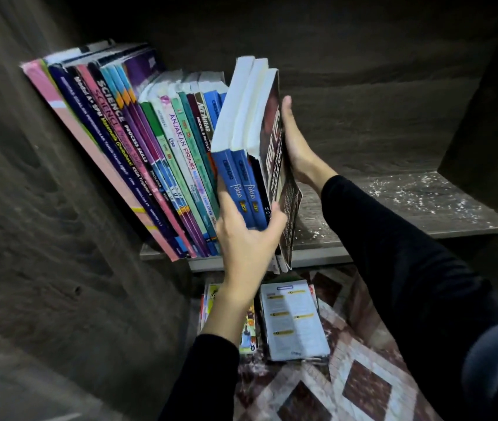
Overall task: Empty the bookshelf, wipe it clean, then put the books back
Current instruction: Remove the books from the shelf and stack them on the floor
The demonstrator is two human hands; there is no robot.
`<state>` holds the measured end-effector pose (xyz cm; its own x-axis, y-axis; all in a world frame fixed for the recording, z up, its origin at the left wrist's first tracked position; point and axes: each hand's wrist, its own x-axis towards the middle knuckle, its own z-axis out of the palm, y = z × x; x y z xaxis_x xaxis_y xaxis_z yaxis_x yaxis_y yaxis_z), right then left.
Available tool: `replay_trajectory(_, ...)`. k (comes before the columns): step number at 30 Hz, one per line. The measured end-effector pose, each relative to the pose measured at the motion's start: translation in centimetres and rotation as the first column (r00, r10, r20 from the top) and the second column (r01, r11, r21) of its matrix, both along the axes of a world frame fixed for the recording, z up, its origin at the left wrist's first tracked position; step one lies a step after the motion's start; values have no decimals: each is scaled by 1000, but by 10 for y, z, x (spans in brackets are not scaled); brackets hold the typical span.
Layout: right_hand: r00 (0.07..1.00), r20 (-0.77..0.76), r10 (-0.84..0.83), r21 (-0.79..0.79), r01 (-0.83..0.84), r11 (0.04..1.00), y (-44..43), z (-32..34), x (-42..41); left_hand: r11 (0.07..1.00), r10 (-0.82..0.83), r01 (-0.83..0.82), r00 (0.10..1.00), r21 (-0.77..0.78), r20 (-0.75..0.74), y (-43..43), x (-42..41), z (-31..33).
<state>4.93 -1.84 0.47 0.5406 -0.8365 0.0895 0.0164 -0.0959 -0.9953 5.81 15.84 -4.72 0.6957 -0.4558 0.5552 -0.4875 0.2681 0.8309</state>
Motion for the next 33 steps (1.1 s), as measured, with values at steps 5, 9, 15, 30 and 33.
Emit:
replay_trajectory(5,971,54,-232,9,231,973,19,5,3,994,-58,51,996,-97,-70,-6,-7,-3)
replay_trajectory(9,931,77,-356,-26,359,933,32,7,3,973,106,-120,991,-198,-81,-8,-13,-5)
replay_trajectory(15,868,88,-488,-162,496,853,52,13,-28,935,144,-161,987,-316,-78,4,-19,-5)
replay_trajectory(30,730,4,-683,-99,680,726,114,-44,-235,935,-356,352,924,-53,-142,30,-112,-12)
replay_trajectory(33,662,-74,-746,-54,744,666,132,-84,-273,862,-444,479,871,167,-211,31,-132,-42)
